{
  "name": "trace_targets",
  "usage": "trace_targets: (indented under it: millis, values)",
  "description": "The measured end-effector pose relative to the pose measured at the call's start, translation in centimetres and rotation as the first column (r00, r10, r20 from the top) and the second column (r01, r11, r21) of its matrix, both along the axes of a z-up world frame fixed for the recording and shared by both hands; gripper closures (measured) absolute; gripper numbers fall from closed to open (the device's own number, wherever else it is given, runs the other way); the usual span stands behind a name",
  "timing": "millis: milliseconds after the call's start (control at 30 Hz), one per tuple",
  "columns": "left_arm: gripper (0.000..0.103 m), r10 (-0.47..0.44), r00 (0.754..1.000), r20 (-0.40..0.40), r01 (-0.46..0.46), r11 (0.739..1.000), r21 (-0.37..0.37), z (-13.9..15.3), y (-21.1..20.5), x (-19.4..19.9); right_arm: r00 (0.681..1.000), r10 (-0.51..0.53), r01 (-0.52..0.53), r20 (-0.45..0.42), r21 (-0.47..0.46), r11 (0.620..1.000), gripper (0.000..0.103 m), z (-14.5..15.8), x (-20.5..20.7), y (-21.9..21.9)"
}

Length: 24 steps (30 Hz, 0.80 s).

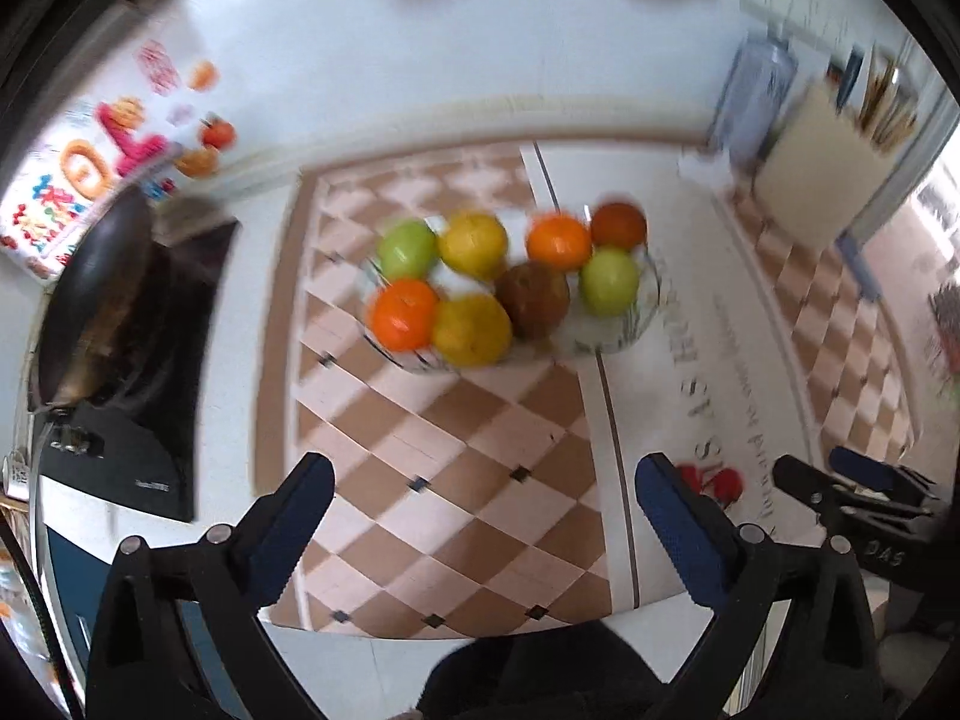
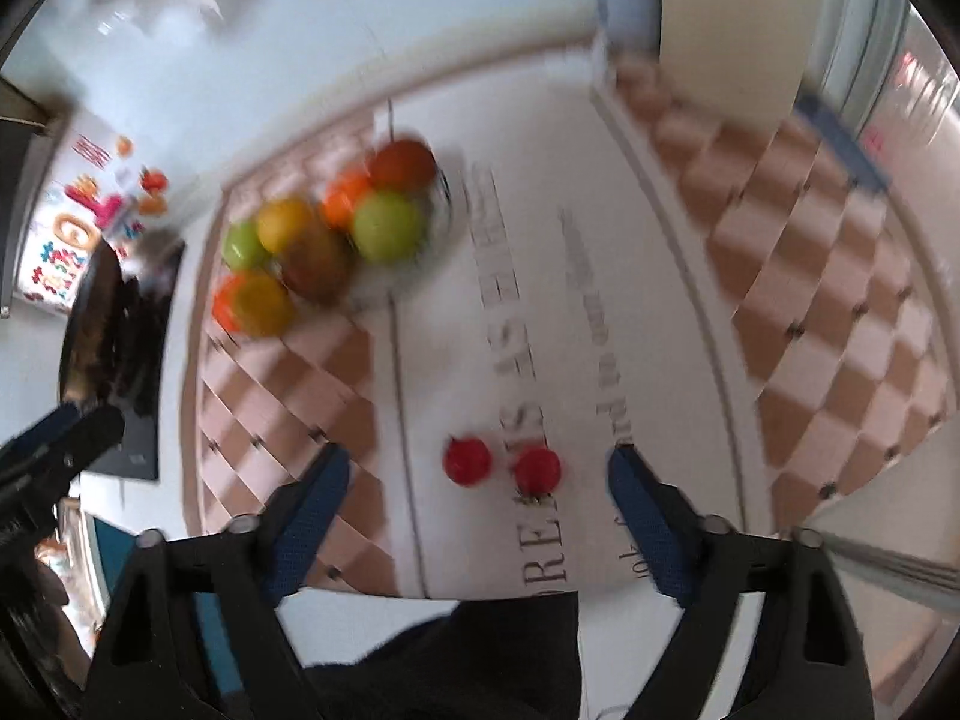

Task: Organize fruits
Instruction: 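Move both tools to the red cherry tomatoes and grasp one with each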

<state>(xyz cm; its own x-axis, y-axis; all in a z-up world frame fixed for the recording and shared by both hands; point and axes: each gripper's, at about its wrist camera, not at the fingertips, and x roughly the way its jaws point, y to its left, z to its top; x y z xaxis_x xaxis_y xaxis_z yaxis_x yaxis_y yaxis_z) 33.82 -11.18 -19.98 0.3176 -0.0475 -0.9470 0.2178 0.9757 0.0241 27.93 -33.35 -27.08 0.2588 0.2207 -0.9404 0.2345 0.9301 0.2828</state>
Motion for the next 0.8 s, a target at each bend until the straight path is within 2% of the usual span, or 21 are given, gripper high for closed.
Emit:
trace_targets:
  millis: [133,300,400,567,700,800]
  values:
    - [0.000,-0.011,0.990,-0.138,0.012,1.000,0.010,-5.2,-2.3,1.5,0.999,0.022,-0.020,-0.038,0.038,0.999,0.035,-3.9,-0.1,-0.7]
    - [0.000,-0.021,0.967,-0.253,0.022,1.000,0.002,-9.2,-4.4,2.3,0.998,0.032,-0.028,-0.055,0.070,0.997,0.045,-6.4,0.4,-1.3]
    - [0.000,-0.038,0.960,-0.277,0.041,0.999,0.005,-10.4,-5.5,2.5,0.996,0.040,-0.033,-0.074,0.092,0.995,0.055,-7.8,0.7,-1.5]
    - [0.000,-0.037,0.943,-0.331,0.032,0.999,-0.022,-11.7,-6.5,2.6,0.994,0.073,-0.061,-0.086,0.128,0.990,0.063,-9.4,1.3,-1.3]
    - [0.000,-0.041,0.926,-0.374,0.026,0.999,-0.045,-12.5,-7.4,2.2,0.993,0.084,-0.074,-0.079,0.125,0.989,0.072,-9.5,1.5,-1.1]
    - [0.000,-0.062,0.915,-0.398,0.045,0.998,-0.051,-13.0,-8.4,1.5,0.997,0.045,-0.037,-0.063,0.114,0.993,0.072,-8.7,1.2,-2.3]
